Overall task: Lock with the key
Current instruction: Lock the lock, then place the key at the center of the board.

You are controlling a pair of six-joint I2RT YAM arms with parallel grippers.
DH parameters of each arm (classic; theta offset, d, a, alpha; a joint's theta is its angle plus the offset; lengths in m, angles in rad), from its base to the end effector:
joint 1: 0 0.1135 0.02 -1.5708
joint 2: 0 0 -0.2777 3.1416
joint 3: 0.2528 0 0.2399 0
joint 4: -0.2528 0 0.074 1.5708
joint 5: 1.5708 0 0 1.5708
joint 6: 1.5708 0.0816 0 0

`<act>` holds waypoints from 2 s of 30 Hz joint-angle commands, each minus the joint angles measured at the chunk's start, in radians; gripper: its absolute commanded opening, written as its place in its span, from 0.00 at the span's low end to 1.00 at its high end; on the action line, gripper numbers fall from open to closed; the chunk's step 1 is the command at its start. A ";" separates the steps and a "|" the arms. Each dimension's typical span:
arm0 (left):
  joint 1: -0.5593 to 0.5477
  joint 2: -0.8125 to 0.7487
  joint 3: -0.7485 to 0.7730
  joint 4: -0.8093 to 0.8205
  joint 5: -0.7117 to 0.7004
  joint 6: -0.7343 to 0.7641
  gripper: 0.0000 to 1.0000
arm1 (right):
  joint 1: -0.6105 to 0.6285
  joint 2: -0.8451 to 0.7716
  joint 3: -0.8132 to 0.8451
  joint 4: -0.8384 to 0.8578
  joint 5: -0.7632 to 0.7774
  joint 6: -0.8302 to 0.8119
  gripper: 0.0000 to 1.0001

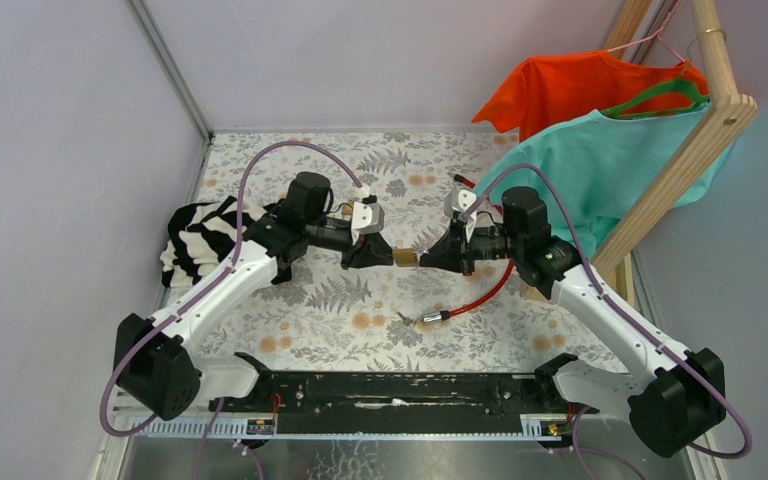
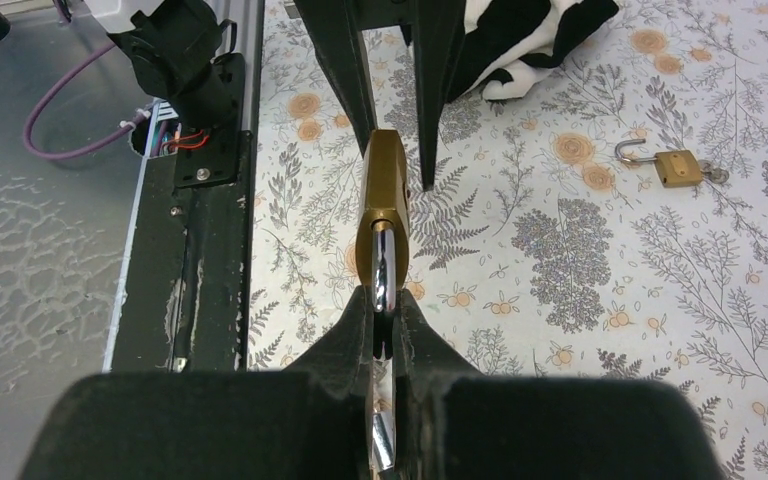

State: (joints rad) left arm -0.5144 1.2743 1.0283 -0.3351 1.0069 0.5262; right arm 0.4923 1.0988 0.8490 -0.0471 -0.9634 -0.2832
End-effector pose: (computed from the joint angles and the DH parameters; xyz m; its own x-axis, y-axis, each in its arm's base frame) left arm 0.2073 -0.1964 0.3162 0.0277 0.2927 -0.9558 0.9993 -0.0339 0.0186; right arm 0.1877 0.1767 0.3263 0.0212 -0.1696 -0.9853 -0.9955 0.0879 -0.0365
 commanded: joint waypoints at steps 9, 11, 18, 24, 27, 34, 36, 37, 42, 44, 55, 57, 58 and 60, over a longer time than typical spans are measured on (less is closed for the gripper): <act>0.006 -0.004 0.024 -0.017 0.015 0.001 0.00 | -0.010 -0.044 0.010 0.036 0.052 -0.053 0.00; 0.006 -0.006 0.018 -0.029 0.001 0.018 0.00 | -0.015 -0.048 0.008 0.036 0.063 -0.061 0.00; 0.039 0.004 0.019 -0.149 -0.029 0.102 0.00 | -0.033 -0.053 0.010 0.014 0.043 -0.092 0.00; 0.097 -0.019 -0.010 -0.209 -0.042 0.176 0.00 | -0.050 -0.052 0.013 -0.010 0.025 -0.118 0.00; 0.105 -0.043 -0.049 -0.212 -0.105 0.200 0.00 | -0.050 -0.046 0.013 -0.015 0.028 -0.122 0.00; 0.105 -0.048 -0.160 -0.245 -0.497 0.269 0.00 | -0.050 -0.029 0.010 -0.013 0.047 -0.115 0.00; 0.106 -0.049 -0.192 -0.239 -0.570 0.262 0.00 | -0.050 -0.020 0.011 -0.014 0.049 -0.115 0.00; 0.105 -0.053 -0.211 -0.232 -0.593 0.269 0.00 | -0.050 -0.017 0.009 -0.013 0.049 -0.115 0.00; 0.099 -0.071 -0.317 -0.152 -0.661 0.262 0.00 | -0.050 -0.004 0.007 -0.011 0.048 -0.111 0.00; 0.094 -0.062 -0.339 -0.126 -0.680 0.244 0.00 | -0.050 -0.001 0.004 -0.008 0.048 -0.109 0.00; 0.046 0.029 -0.377 -0.067 -0.729 0.151 0.17 | -0.050 0.024 0.002 0.000 0.041 -0.097 0.00; 0.041 0.025 -0.380 -0.061 -0.738 0.145 0.20 | -0.050 0.025 0.001 0.001 0.040 -0.097 0.00; 0.039 0.020 -0.378 -0.063 -0.743 0.141 0.23 | -0.050 0.027 0.001 0.002 0.040 -0.096 0.00; 0.037 0.004 -0.367 -0.081 -0.739 0.138 0.33 | -0.049 0.030 0.001 0.002 0.039 -0.097 0.00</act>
State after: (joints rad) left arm -0.4683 1.2984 0.6582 -0.4561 0.2913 0.6884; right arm 0.4450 1.1324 0.8371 -0.1223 -0.9005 -0.3855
